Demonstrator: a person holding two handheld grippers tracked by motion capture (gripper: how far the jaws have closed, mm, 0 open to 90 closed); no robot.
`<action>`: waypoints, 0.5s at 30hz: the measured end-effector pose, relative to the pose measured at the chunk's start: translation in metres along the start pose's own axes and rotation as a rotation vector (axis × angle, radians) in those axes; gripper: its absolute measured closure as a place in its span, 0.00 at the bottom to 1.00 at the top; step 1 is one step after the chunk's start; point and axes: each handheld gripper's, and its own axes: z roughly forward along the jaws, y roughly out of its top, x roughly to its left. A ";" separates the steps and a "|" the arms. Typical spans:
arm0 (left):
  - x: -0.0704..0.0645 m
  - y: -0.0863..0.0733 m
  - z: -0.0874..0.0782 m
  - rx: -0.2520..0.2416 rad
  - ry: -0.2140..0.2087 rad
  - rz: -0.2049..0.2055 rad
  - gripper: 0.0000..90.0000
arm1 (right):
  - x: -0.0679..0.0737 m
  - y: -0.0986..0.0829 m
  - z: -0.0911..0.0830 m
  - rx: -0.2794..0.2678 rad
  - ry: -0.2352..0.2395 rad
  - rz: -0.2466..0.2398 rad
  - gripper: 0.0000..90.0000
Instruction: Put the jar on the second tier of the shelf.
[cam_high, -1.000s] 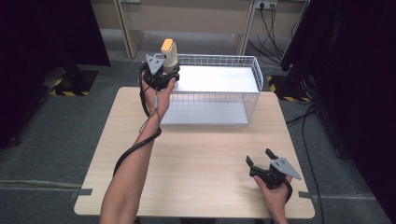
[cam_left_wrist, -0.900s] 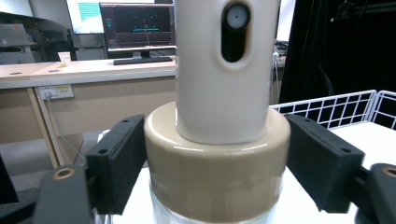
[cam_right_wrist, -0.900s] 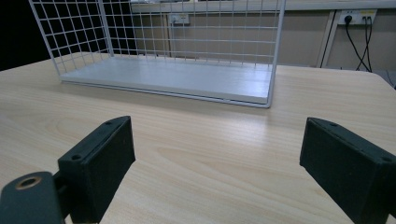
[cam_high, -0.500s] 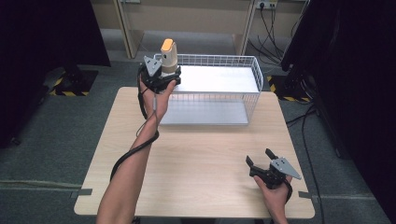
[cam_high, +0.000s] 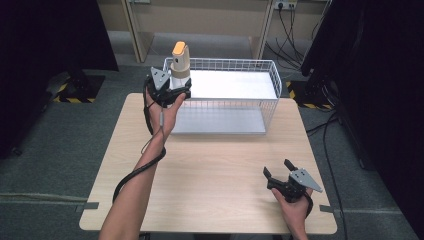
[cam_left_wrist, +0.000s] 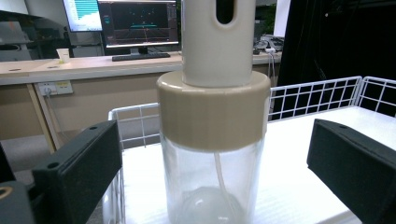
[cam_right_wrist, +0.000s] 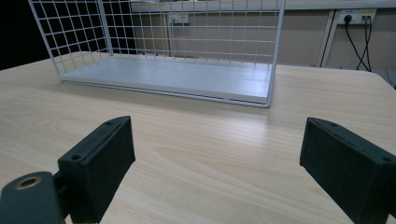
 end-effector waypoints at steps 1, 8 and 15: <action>0.000 0.000 -0.002 -0.002 -0.001 0.000 0.03 | 0.000 0.000 0.000 0.000 0.000 0.000 0.12; -0.001 -0.002 -0.014 -0.012 -0.018 0.008 0.03 | 0.000 0.000 0.000 0.000 -0.001 0.000 0.11; -0.003 -0.009 -0.026 -0.013 -0.038 0.024 0.03 | 0.000 0.000 0.000 0.001 -0.001 -0.001 0.11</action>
